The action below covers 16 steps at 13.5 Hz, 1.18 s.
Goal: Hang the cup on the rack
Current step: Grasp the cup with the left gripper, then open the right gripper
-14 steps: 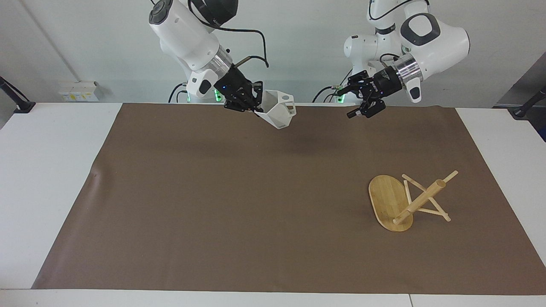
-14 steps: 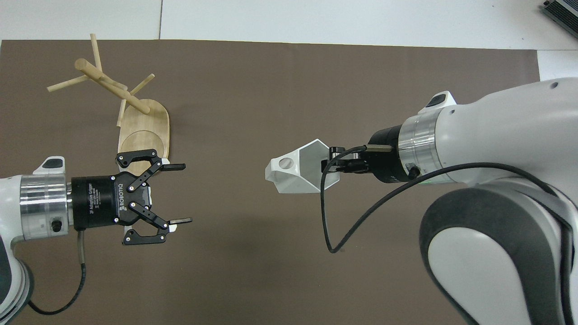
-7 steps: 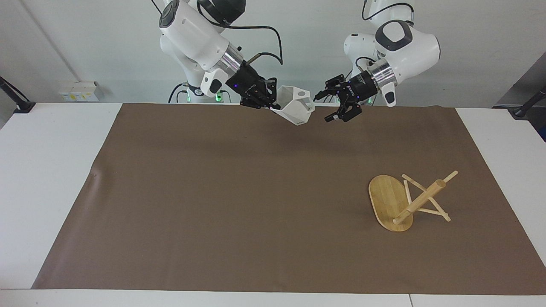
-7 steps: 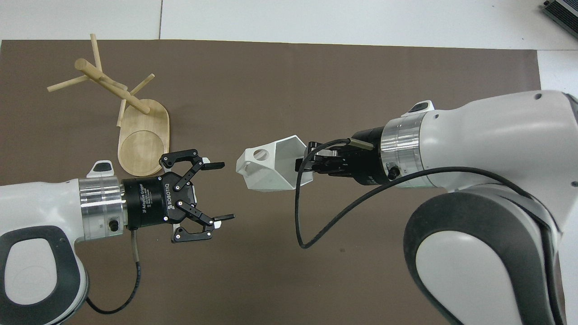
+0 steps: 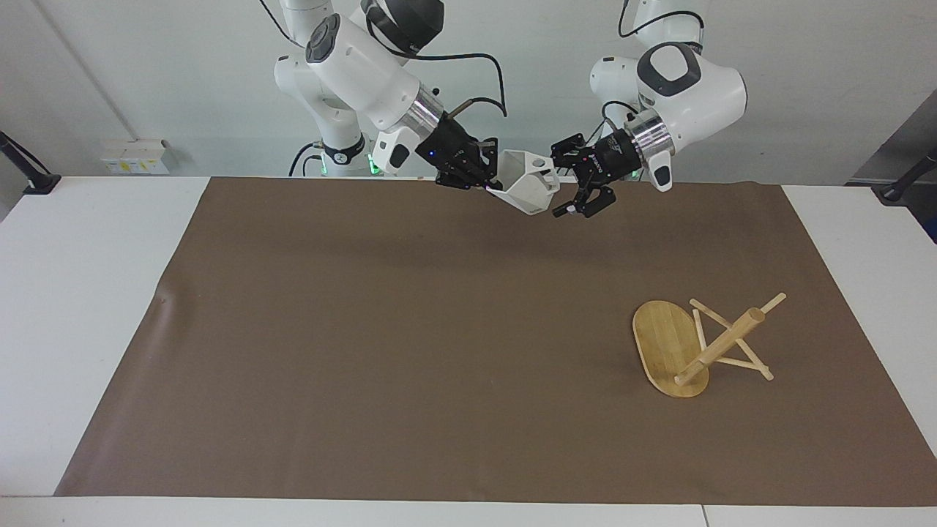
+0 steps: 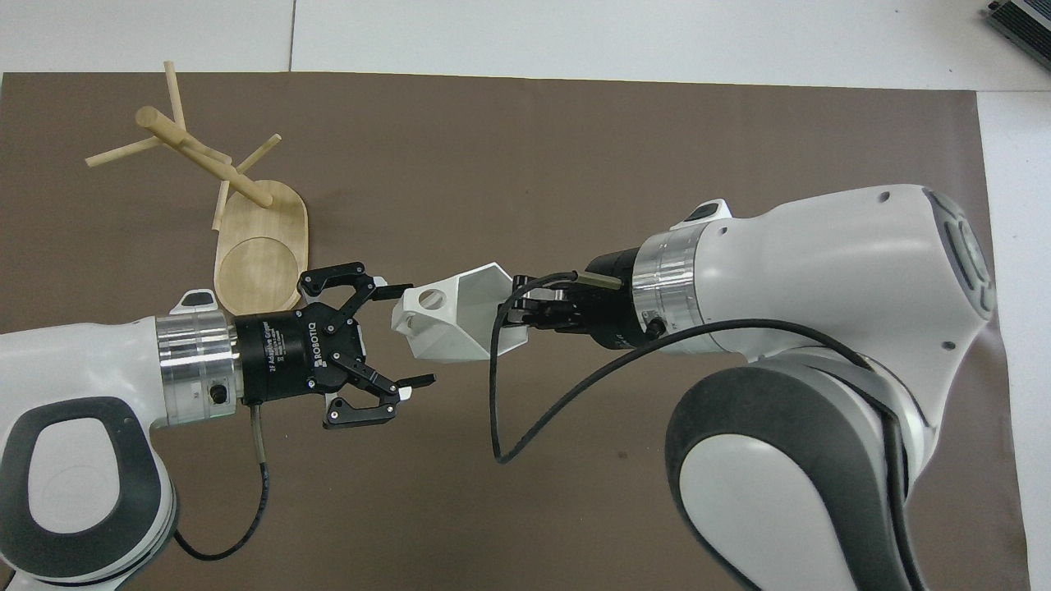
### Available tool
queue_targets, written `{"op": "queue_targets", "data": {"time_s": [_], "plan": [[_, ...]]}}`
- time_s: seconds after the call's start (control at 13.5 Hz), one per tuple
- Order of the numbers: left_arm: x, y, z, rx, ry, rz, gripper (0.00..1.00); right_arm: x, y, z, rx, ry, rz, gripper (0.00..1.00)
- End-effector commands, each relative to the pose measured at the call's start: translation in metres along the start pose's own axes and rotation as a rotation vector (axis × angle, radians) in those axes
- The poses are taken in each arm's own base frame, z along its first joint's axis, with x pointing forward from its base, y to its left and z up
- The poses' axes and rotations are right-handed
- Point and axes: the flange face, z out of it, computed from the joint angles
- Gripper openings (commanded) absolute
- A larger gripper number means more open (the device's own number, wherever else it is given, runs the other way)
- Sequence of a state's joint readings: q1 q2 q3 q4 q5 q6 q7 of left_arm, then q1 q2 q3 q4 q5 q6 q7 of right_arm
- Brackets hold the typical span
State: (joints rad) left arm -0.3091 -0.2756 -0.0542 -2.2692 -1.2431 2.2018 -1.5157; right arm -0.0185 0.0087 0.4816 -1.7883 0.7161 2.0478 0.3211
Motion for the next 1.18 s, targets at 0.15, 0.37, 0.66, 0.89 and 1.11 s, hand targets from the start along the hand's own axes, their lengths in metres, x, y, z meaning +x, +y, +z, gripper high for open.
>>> {"op": "queue_targets", "data": {"time_s": [0.15,0.37,0.66,0.89,1.11], "plan": [[-0.004,0.014,0.008,-0.001,-0.015,-0.020,1.00,-0.001,-0.002,0.000,0.024,0.007,0.024,0.02],[-0.005,0.012,0.010,0.009,-0.012,-0.001,1.00,-0.001,-0.002,0.000,0.024,0.007,0.022,0.02],[-0.008,0.008,0.015,0.027,-0.013,0.068,1.00,-0.001,-0.002,0.000,0.024,0.007,0.022,0.02],[-0.008,0.006,0.017,0.030,-0.012,0.090,1.00,-0.001,-0.002,0.000,0.024,0.007,0.022,0.02],[-0.010,0.001,0.022,0.041,-0.009,0.110,0.96,-0.001,-0.002,0.000,0.024,0.007,0.024,0.02]]}}
